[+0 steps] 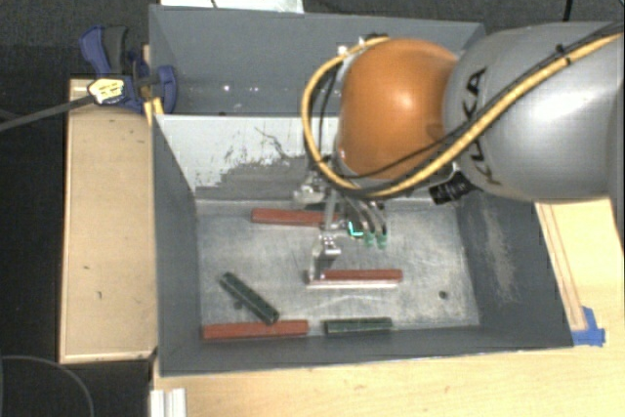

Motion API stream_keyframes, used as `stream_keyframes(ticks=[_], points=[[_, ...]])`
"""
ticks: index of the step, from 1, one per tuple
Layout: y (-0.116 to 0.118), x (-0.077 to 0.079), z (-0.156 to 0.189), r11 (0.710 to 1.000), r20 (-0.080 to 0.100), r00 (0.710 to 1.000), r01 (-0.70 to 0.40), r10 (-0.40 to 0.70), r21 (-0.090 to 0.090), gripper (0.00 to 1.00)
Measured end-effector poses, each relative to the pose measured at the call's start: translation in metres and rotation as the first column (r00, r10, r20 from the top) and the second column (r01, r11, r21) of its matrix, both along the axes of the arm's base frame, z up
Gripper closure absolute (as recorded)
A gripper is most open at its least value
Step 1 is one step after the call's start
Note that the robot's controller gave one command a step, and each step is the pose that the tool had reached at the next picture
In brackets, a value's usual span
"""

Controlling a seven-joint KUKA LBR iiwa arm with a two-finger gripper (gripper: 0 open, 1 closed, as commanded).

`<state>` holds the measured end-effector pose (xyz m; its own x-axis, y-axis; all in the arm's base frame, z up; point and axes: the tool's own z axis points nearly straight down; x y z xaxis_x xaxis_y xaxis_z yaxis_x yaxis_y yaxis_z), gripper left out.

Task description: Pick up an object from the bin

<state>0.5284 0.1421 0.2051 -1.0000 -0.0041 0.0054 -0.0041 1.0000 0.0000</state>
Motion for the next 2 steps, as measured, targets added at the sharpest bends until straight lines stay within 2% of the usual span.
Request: stream_keyframes(ticks=[1,2], points=[[-0.001,0.002,0.004,1.000,0.008,1.000,0.005,-0.005,0.001,0.00],[-0.040,-0.010,-0.065,0.999,0.012,0.999,-0.044,0.044,0.001,0.00]])
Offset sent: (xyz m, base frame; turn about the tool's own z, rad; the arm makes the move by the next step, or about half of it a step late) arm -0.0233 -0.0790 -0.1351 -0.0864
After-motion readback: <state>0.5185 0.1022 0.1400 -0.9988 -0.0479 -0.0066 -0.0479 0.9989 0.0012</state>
